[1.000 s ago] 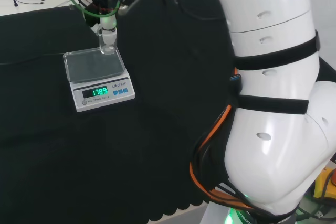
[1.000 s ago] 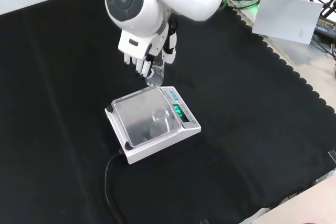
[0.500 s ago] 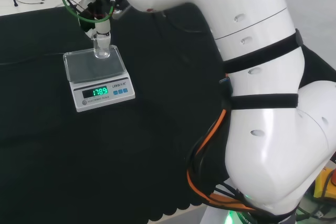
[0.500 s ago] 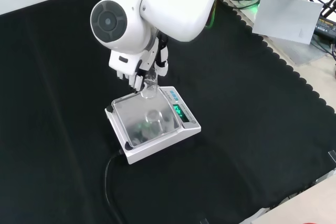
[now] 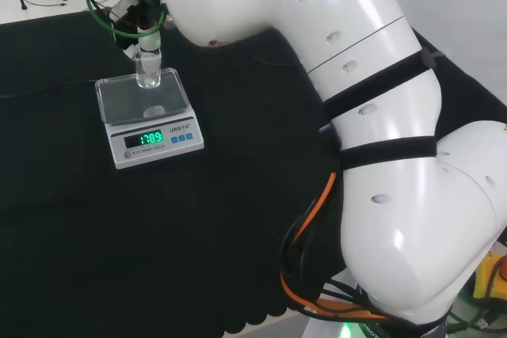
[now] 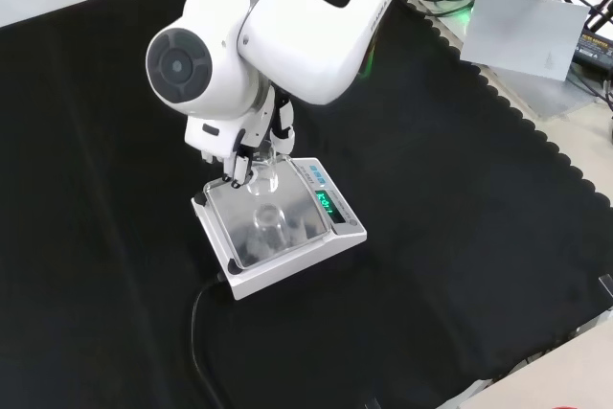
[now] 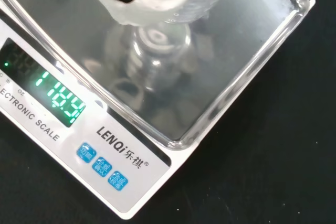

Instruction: Put the beaker on the electronic balance.

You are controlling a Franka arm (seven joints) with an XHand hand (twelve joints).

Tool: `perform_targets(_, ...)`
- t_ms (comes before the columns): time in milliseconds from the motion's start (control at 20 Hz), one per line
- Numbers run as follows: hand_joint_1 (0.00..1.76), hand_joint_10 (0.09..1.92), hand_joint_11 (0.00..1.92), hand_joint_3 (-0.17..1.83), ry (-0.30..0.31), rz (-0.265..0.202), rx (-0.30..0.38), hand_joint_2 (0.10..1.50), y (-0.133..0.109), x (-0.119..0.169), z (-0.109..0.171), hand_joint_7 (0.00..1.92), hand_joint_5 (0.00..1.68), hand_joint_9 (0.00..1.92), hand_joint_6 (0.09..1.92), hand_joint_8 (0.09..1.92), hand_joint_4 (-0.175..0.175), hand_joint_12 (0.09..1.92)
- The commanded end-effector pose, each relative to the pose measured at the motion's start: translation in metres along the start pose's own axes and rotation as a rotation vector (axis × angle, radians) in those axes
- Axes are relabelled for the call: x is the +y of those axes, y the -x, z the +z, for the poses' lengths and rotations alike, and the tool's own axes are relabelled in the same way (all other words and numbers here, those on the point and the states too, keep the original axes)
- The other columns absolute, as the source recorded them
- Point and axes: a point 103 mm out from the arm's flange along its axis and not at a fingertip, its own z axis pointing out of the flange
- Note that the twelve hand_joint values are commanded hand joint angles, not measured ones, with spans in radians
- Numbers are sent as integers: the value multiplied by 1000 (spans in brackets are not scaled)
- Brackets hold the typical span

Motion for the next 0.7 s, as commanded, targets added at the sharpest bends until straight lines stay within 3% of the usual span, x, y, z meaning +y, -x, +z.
perform_targets(50,1228,1061,798,-2,-39,-30,-5,1183,-5,10,9,867,826,1022,1231,1229,-175,1183)
perform_targets(700,1228,1064,797,-1,-52,-52,10,1182,-7,20,19,869,828,1021,1229,1227,-175,1181)
